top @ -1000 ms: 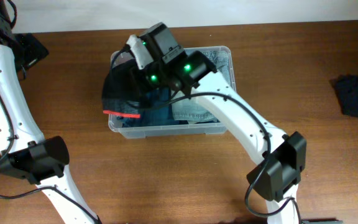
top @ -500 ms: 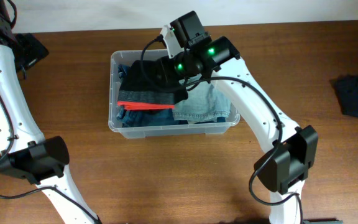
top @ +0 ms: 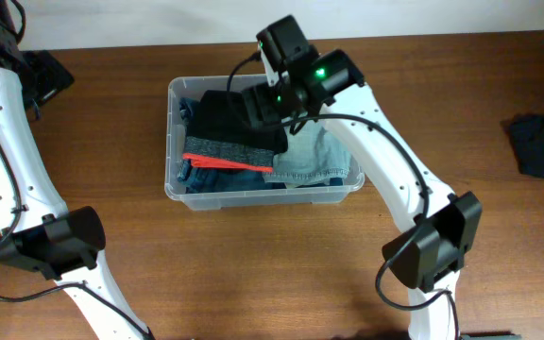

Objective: Pack container
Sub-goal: 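Lower the black garment onto the container's left side and release, then press the black garment down into the container with the right gripper, then raise the right gripper and move it right toward the Nike shirt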

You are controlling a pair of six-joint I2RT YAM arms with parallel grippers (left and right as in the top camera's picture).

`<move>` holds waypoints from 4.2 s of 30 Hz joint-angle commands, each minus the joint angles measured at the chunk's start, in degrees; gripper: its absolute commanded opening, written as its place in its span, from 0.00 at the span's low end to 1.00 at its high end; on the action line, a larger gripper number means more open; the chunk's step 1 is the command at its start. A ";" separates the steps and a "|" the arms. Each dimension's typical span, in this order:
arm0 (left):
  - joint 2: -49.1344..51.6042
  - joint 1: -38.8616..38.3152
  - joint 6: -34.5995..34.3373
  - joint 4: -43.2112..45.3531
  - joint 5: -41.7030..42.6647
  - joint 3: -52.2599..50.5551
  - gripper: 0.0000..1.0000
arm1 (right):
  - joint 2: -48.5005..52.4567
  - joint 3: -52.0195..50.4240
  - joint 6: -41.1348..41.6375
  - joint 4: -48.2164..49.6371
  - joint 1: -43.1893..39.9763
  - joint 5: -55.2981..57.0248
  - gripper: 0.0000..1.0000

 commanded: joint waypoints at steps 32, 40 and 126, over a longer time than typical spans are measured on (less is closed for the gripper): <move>-0.90 -0.07 -0.31 -0.07 -0.24 -0.33 0.99 | 18.51 1.42 2.05 3.48 3.76 -11.17 0.17; -0.92 -0.07 -0.31 -0.04 -0.22 -0.33 1.00 | 16.81 4.83 1.95 1.03 7.43 -4.37 0.17; -0.90 -0.07 -0.31 -0.07 -0.22 -0.33 0.99 | 4.87 24.17 8.22 -22.03 -2.67 6.16 0.99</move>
